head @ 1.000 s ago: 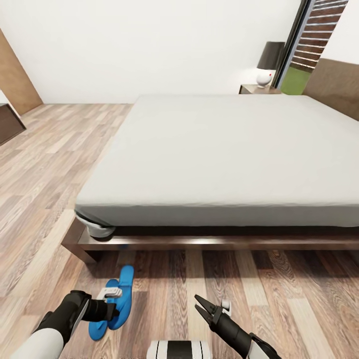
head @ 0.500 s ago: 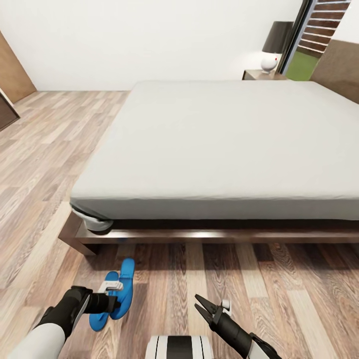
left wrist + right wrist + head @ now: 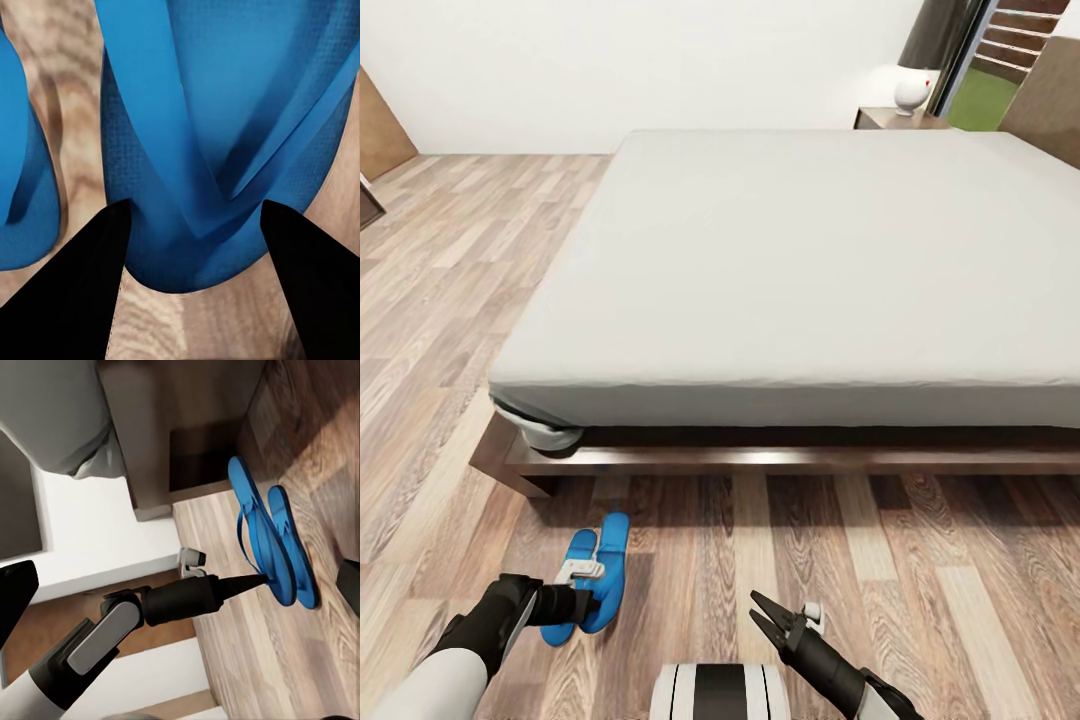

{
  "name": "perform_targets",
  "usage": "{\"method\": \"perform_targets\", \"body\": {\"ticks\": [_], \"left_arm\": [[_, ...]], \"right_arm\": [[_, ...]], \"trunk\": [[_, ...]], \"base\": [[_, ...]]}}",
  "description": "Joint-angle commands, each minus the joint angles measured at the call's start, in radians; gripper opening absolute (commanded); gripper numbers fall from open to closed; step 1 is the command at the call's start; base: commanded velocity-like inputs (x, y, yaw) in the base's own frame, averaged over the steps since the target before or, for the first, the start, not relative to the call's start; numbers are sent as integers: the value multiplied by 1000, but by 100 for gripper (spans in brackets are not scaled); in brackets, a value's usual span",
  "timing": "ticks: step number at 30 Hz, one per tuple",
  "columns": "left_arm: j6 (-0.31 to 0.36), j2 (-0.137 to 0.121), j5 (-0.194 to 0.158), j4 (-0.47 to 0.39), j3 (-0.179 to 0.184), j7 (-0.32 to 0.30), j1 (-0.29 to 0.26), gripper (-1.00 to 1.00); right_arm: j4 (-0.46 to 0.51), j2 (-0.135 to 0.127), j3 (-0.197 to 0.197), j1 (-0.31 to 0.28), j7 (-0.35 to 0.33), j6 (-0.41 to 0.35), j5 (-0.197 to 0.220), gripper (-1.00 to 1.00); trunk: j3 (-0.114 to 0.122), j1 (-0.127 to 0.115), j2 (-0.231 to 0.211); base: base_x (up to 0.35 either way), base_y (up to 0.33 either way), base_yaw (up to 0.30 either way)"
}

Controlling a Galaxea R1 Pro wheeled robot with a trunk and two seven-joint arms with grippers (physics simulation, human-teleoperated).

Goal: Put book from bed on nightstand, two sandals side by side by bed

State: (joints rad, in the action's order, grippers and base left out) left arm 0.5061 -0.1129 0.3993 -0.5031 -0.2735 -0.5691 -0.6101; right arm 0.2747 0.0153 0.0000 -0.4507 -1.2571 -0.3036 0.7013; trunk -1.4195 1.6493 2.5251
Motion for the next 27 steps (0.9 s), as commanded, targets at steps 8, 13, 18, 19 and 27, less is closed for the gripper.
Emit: {"method": "perform_targets", "body": {"ticks": [8,13,18,19,27], "left_arm": [[-26,1,9,-2,-8,-5,0,-100],[-76,0,10,-1,-11,-3,0,-100],[-93,-9,9,-1,-13,-1,0,-100],[-99,-10,9,-1,-13,-1,0,-100],[-123,-12,9,-2,-13,0,0,-100]], "right_arm": [[-1,0,0,0,-2,-11,3,100],[-2,0,0,0,-2,-11,3,100],[-2,0,0,0,-2,-10,3,100],[-3,0,0,0,-2,-10,3,100],[-3,0,0,0,-2,-11,3,100]], "trunk": [[-32,3,2],[-51,6,3],[-70,8,5],[-74,8,5],[-105,12,7]], "base": [[0,0,0],[0,0,0],[0,0,0],[0,0,0],[0,0,0]]}}
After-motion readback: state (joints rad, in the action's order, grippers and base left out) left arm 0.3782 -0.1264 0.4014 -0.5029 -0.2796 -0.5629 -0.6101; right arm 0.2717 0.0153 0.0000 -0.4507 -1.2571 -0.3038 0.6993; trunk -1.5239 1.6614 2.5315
